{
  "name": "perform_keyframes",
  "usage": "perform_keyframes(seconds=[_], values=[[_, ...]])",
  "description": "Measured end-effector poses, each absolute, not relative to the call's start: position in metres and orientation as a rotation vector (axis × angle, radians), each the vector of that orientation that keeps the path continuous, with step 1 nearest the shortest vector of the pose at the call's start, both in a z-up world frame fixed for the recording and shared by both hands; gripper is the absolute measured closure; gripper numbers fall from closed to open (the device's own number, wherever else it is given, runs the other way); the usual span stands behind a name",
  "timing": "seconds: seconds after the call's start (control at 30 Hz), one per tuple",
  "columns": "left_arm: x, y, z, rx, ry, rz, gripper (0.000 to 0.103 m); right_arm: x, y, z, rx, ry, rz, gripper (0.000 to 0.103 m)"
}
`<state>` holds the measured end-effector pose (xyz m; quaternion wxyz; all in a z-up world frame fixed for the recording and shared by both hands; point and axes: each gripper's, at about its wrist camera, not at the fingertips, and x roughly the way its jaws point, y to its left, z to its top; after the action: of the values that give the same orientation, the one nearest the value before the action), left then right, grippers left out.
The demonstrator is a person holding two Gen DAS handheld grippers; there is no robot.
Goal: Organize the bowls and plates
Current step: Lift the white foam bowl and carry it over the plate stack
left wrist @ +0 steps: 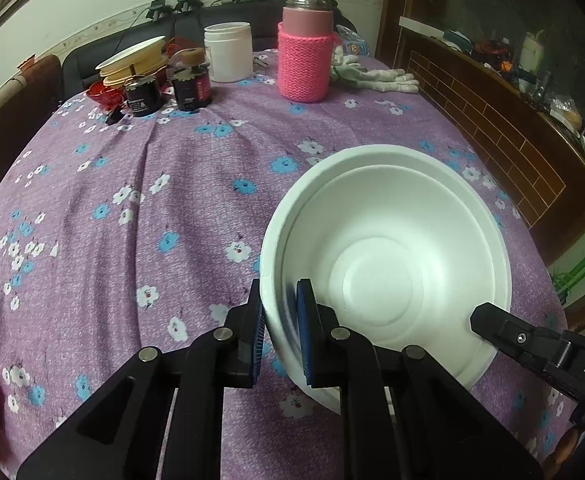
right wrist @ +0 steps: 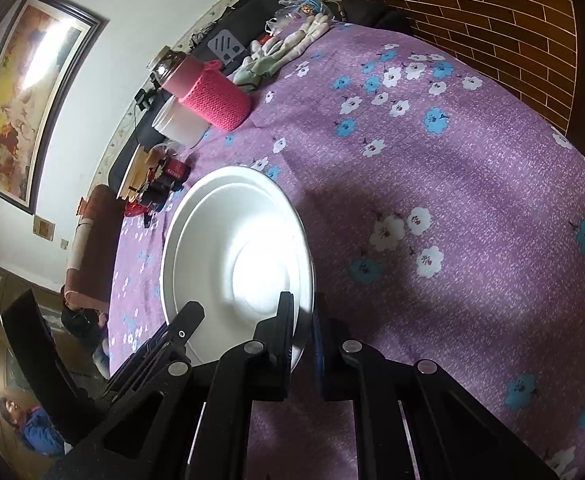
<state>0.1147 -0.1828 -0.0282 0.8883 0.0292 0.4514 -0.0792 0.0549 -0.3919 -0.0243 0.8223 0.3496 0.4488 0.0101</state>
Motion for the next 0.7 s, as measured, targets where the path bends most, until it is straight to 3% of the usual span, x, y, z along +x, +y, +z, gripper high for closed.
perform_keyframes(seconds=[0.7], values=[[0.083,-0.132,-0.015,0.009,0.912,-0.101,0.090,0.034,-0.345,-0.005,0.697,0.934,0.113,0.095]])
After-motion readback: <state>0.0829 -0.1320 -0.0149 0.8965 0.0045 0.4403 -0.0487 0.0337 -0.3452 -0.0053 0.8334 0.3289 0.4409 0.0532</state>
